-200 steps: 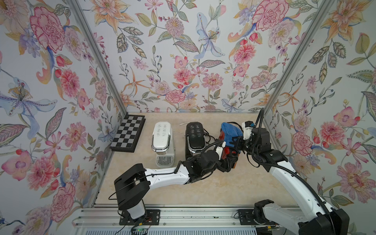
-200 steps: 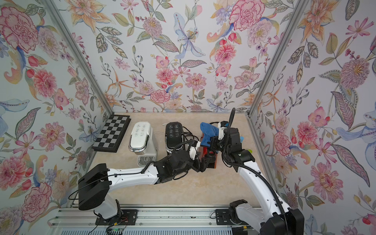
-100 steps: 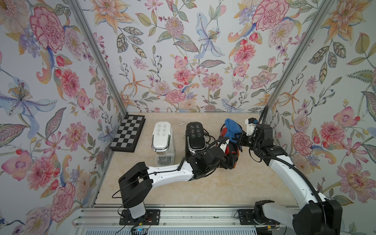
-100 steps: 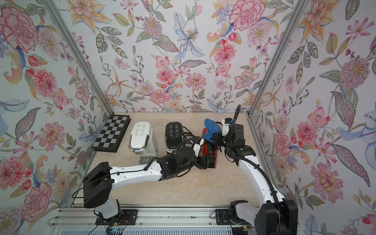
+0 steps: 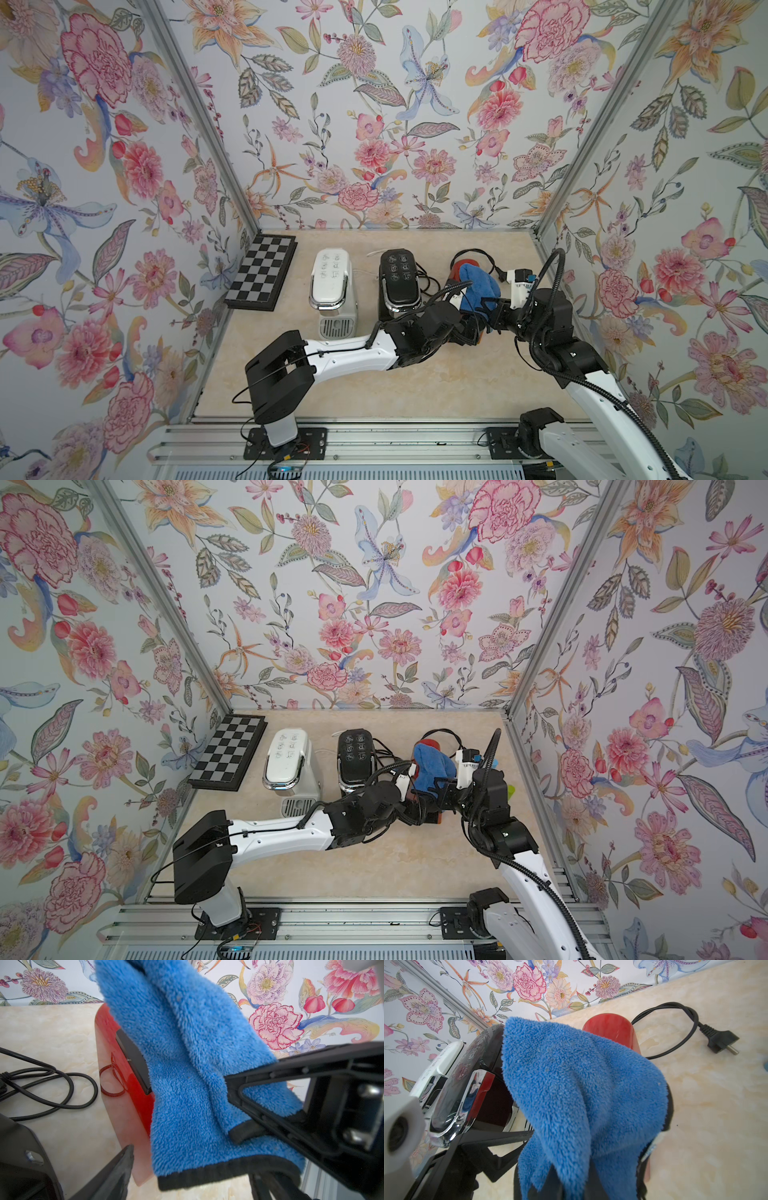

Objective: Wipe the surface of a coffee machine
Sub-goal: Wipe the dirt from the surface of the coffee machine.

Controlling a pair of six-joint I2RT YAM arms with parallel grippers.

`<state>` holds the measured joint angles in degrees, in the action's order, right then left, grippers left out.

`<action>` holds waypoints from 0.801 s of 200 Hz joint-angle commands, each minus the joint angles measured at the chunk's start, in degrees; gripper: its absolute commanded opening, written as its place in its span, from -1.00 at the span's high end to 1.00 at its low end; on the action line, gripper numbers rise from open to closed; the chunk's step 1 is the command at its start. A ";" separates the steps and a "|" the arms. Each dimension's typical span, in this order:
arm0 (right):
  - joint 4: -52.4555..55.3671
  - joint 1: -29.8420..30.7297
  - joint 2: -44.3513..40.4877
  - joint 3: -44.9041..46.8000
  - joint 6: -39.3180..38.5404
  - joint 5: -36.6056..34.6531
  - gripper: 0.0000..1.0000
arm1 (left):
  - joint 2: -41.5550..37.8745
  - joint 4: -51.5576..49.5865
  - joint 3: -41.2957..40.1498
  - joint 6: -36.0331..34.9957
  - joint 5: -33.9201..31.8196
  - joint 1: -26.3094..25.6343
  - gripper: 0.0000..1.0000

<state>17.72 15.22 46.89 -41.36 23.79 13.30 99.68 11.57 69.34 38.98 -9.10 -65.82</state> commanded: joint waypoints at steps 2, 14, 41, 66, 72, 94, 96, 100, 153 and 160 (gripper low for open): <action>2.16 -0.88 4.72 -2.75 -1.65 -1.09 1.00 | 0.95 -0.40 0.09 0.13 -3.62 -0.30 -0.70; 1.06 -2.53 7.96 -4.88 -2.37 -0.47 1.00 | 0.96 -0.45 0.05 0.31 -3.73 -0.36 -0.70; -0.28 -7.67 12.98 -9.82 -2.91 3.40 1.00 | 0.72 -1.34 0.65 -0.13 -4.30 -0.26 -0.71; -0.92 -12.25 14.06 -11.81 -1.97 7.46 1.00 | 1.01 -2.90 1.90 -0.88 -4.56 -0.26 -0.72; -0.91 -13.29 13.90 -11.84 -1.78 8.24 1.00 | 1.04 -3.11 2.23 -0.94 -4.80 -0.26 -0.72; -0.93 -16.49 12.06 -9.40 -0.95 8.63 1.00 | 1.39 -4.06 3.51 -1.74 -5.72 -0.17 -0.73; -0.93 -16.86 11.90 -9.08 -0.77 8.60 1.00 | 1.44 -4.16 3.60 -1.83 -5.85 -0.18 -0.73; -0.93 -17.57 11.54 -8.01 -0.39 8.67 1.00 | 1.48 -4.44 3.84 -1.94 -6.07 -0.17 -0.73; -6.12 -19.20 6.62 7.44 4.19 8.61 1.00 | 1.03 -6.21 5.99 -3.30 -7.79 1.30 -0.76; -6.47 -19.18 6.50 8.61 4.27 8.55 1.00 | 1.03 -6.17 6.22 -3.45 -7.84 1.52 -0.77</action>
<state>14.39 -3.90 54.94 -36.62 25.43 20.86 100.16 7.01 73.28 36.84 -14.44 -65.56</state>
